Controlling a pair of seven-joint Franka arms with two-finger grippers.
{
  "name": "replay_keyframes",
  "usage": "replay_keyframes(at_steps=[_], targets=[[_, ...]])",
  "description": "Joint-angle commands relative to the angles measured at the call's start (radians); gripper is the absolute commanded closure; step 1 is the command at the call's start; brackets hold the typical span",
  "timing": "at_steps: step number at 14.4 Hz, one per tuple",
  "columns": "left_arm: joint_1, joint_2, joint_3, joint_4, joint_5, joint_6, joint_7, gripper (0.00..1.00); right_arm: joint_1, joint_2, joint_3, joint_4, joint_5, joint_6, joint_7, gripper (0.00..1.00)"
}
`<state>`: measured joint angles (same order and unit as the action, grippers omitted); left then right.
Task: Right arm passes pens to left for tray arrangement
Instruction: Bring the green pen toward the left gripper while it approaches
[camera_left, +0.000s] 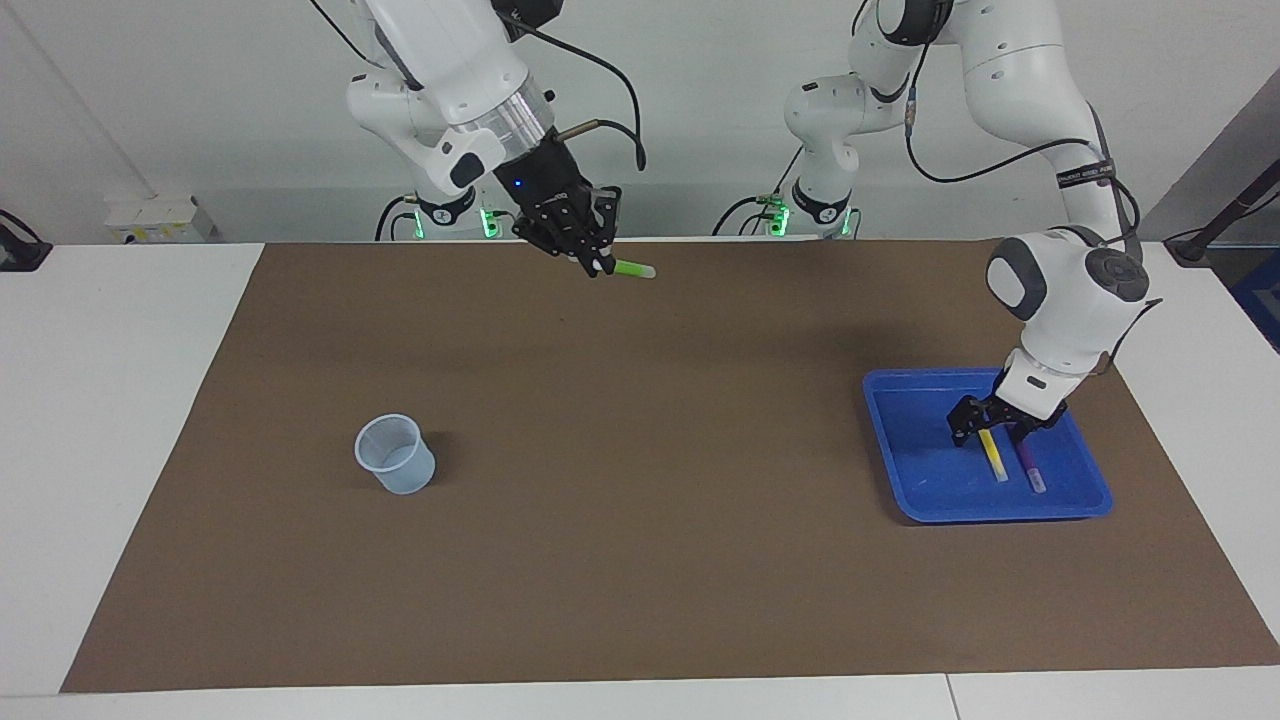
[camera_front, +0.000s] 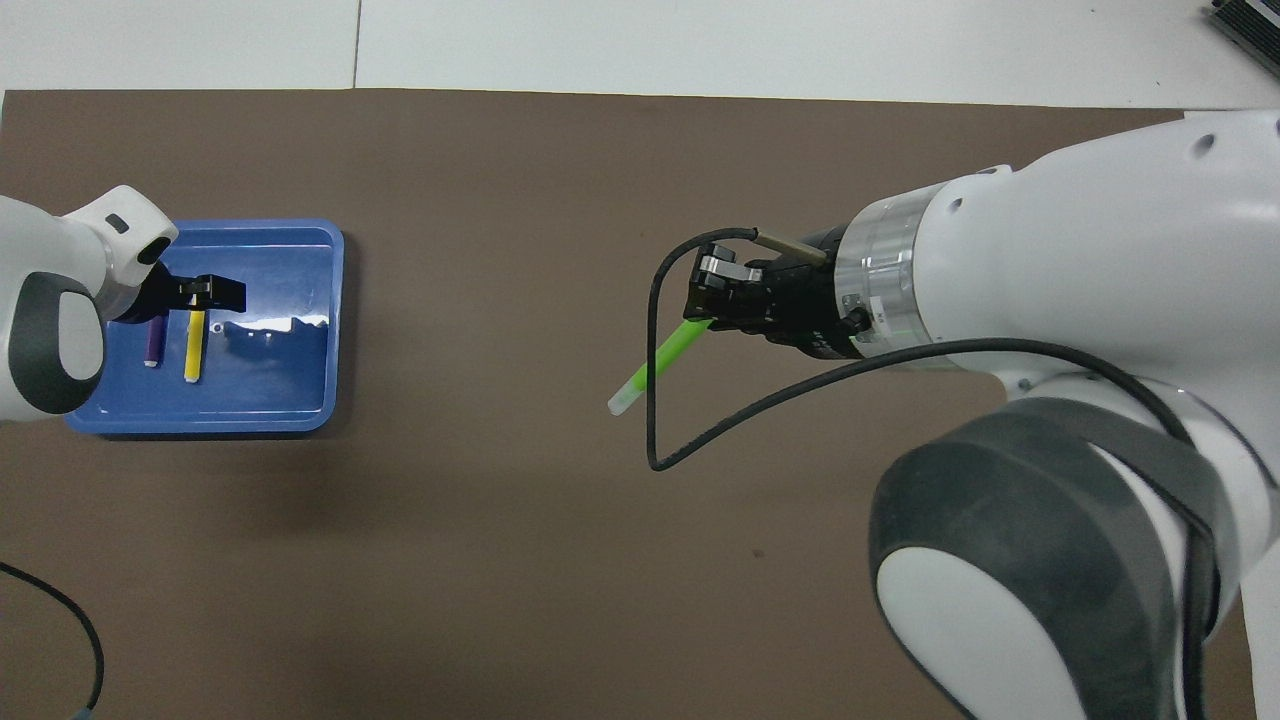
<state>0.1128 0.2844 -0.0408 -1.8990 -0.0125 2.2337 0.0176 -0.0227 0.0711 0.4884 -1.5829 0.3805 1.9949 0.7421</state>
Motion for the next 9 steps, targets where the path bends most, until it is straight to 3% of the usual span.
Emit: replay_keyframes(at_steps=[1,5,7,9], targets=[[-0.036,-0.05,0.001,0.011,-0.023,-0.103,-0.161,0.05,0.016,-0.045,0.002,-0.075,0.043,0.09,0.124,1.0],[-0.041,-0.083,0.001,0.038,-0.197,-0.23,-0.344,0.07,0.038,-0.051,0.002,-0.094,0.109,0.129,0.23,1.0],[-0.041,-0.093,-0.001,0.067,-0.243,-0.299,-0.466,0.07,0.066,-0.054,0.002,-0.12,0.126,0.206,0.295,1.0],[-0.041,-0.106,-0.001,0.106,-0.286,-0.368,-0.58,0.07,0.069,-0.065,0.002,-0.137,0.126,0.208,0.296,1.0]])
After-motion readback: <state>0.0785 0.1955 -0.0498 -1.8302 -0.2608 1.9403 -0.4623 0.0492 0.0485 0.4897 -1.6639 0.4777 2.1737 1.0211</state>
